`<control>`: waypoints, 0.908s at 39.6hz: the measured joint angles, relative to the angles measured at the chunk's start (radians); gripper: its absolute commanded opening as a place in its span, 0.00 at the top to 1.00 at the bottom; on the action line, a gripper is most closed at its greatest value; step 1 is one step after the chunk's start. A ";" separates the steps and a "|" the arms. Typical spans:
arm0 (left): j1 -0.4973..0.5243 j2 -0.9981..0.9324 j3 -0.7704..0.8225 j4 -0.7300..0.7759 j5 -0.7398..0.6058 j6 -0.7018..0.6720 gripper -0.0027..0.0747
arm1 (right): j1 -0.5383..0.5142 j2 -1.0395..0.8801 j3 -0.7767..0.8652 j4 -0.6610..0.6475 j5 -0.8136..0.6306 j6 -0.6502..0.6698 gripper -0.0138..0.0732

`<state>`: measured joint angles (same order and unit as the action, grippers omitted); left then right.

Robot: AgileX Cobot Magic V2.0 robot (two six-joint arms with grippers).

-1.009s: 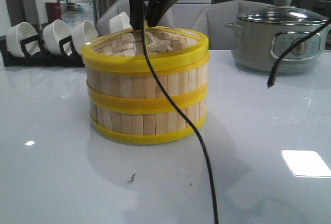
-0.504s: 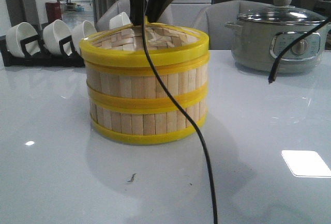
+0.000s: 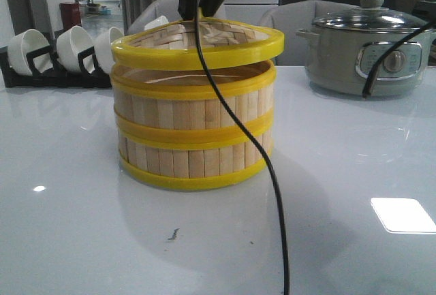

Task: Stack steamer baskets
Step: 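Lower the lid onto the top basket and adjust its seating with the right gripper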

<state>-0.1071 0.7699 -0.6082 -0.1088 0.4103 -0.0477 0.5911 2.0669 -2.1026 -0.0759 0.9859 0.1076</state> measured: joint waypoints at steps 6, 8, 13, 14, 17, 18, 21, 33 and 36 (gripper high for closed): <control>0.000 0.000 0.000 0.000 0.000 0.000 0.84 | 0.000 0.000 0.000 0.000 -0.009 0.000 0.54; 0.000 0.000 0.000 0.000 0.000 0.000 0.84 | 0.000 0.000 0.000 0.000 -0.009 0.000 0.54; 0.000 0.000 0.002 0.000 0.000 0.000 0.84 | 0.000 0.002 0.000 0.000 -0.011 0.000 0.54; 0.000 0.000 0.002 0.000 0.000 0.000 0.84 | 0.000 0.004 0.000 0.000 -0.011 0.000 0.54; 0.000 0.000 0.002 0.000 0.000 0.000 0.84 | 0.000 0.008 0.000 0.000 -0.011 0.000 0.54; 0.000 0.000 0.002 0.000 0.000 0.000 0.84 | 0.000 0.008 0.000 0.000 -0.013 0.000 0.54; 0.000 0.000 0.002 0.000 0.000 0.000 0.84 | 0.000 0.014 0.000 0.000 -0.013 0.000 0.54; 0.000 0.000 0.002 0.002 0.000 0.000 0.84 | 0.000 0.016 0.000 0.000 -0.037 0.000 0.54; 0.000 0.000 0.002 0.002 0.000 0.000 0.84 | 0.000 0.018 0.000 0.000 -0.039 0.000 0.54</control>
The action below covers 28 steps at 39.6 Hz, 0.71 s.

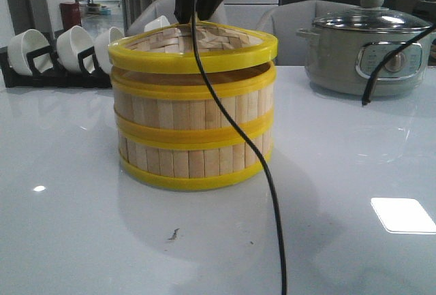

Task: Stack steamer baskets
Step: 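Lower the lid onto the top basket and adjust its seating with the right gripper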

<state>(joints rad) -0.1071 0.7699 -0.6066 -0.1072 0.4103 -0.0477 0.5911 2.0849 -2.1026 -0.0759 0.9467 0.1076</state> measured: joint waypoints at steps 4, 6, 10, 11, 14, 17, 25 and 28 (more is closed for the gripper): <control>0.000 0.000 0.000 0.000 0.000 0.000 0.84 | 0.000 0.008 0.000 0.000 -0.002 0.000 0.54; 0.000 0.000 0.000 0.000 0.000 0.000 0.84 | 0.000 0.013 0.000 0.000 -0.002 0.000 0.54; 0.000 0.000 0.000 0.000 0.000 0.000 0.84 | 0.000 0.019 0.000 0.000 -0.002 0.000 0.54; 0.000 0.000 0.000 0.000 0.000 0.000 0.84 | 0.000 0.021 0.000 0.000 -0.002 0.000 0.54; 0.000 0.000 0.000 0.000 0.000 0.000 0.84 | 0.000 0.025 0.000 0.000 -0.002 0.000 0.54; 0.000 0.000 0.000 0.000 0.000 0.000 0.84 | 0.000 0.027 0.000 0.000 -0.004 0.000 0.54; 0.000 0.000 0.000 0.000 0.000 0.000 0.84 | 0.000 0.029 0.000 0.000 -0.004 0.000 0.54; 0.000 0.000 0.000 0.000 0.000 0.000 0.84 | 0.000 0.029 0.000 0.000 -0.004 0.004 0.53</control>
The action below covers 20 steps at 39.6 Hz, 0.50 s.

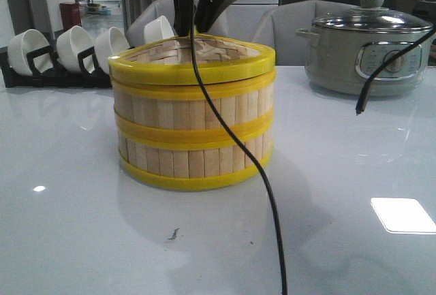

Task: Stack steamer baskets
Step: 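Lower the lid onto the top basket and adjust its seating with the right gripper, then open the right gripper and raise it off the lid knob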

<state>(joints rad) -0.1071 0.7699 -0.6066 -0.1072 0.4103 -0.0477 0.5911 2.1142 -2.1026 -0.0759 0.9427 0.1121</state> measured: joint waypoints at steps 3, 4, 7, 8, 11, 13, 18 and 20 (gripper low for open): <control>0.000 0.000 0.000 0.000 0.000 0.000 0.84 | 0.000 0.000 0.000 0.000 0.000 0.002 0.49; 0.000 0.000 0.000 0.000 0.000 0.000 0.84 | 0.000 0.000 0.000 0.000 0.000 0.004 0.48; 0.000 0.000 0.000 0.000 0.000 0.000 0.84 | 0.000 0.000 0.000 0.000 0.004 0.006 0.41; 0.000 0.000 0.000 0.000 0.000 0.000 0.84 | 0.000 0.000 0.000 0.000 0.006 0.006 0.39; 0.000 0.000 0.000 0.000 0.000 0.000 0.84 | 0.000 0.000 0.000 0.000 0.015 0.006 0.35; 0.000 0.000 0.000 0.000 0.000 0.000 0.84 | 0.000 0.000 0.000 0.000 0.019 0.006 0.34; 0.000 0.000 0.000 0.000 0.000 0.000 0.84 | 0.000 0.000 0.000 0.000 0.023 0.006 0.34; 0.000 0.000 0.000 0.000 0.000 0.000 0.84 | 0.000 0.000 0.000 0.000 0.023 0.006 0.34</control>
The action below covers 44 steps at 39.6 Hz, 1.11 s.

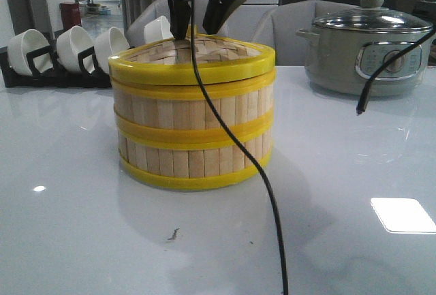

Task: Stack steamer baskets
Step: 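Open the right gripper and raise it off the lid knob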

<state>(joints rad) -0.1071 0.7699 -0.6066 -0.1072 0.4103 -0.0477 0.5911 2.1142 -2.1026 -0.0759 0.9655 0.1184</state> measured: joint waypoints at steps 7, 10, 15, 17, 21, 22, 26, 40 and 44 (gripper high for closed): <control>0.000 0.000 0.000 0.000 0.000 0.000 0.84 | 0.000 -0.008 0.000 0.000 0.000 0.000 0.34; 0.000 0.000 0.000 0.000 0.000 0.000 0.84 | 0.000 -0.024 0.000 0.000 -0.006 0.000 0.34; 0.000 0.000 0.000 0.000 0.000 0.000 0.84 | -0.002 -0.067 0.000 0.000 -0.022 0.000 0.34; 0.000 0.000 0.000 0.000 0.000 0.000 0.84 | -0.004 -0.088 0.000 0.000 -0.029 0.000 0.34; 0.000 0.000 0.000 0.000 0.000 0.000 0.84 | -0.011 -0.133 0.000 0.000 -0.028 0.000 0.35; 0.000 0.000 0.000 0.000 0.000 0.000 0.84 | -0.012 -0.147 0.000 -0.002 -0.028 0.000 0.35; 0.000 0.000 0.000 0.000 0.000 0.000 0.84 | -0.029 -0.199 0.005 -0.004 -0.028 0.000 0.35; 0.000 0.000 0.000 0.000 0.000 0.000 0.84 | -0.150 -0.501 0.281 -0.009 -0.105 0.000 0.35; 0.000 0.000 0.000 0.000 0.000 0.000 0.84 | -0.198 -0.628 0.431 -0.010 -0.178 0.000 0.35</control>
<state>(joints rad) -0.1071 0.7699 -0.6066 -0.1072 0.4103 -0.0477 0.3931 1.4865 -1.6712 -0.0856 0.7880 0.1184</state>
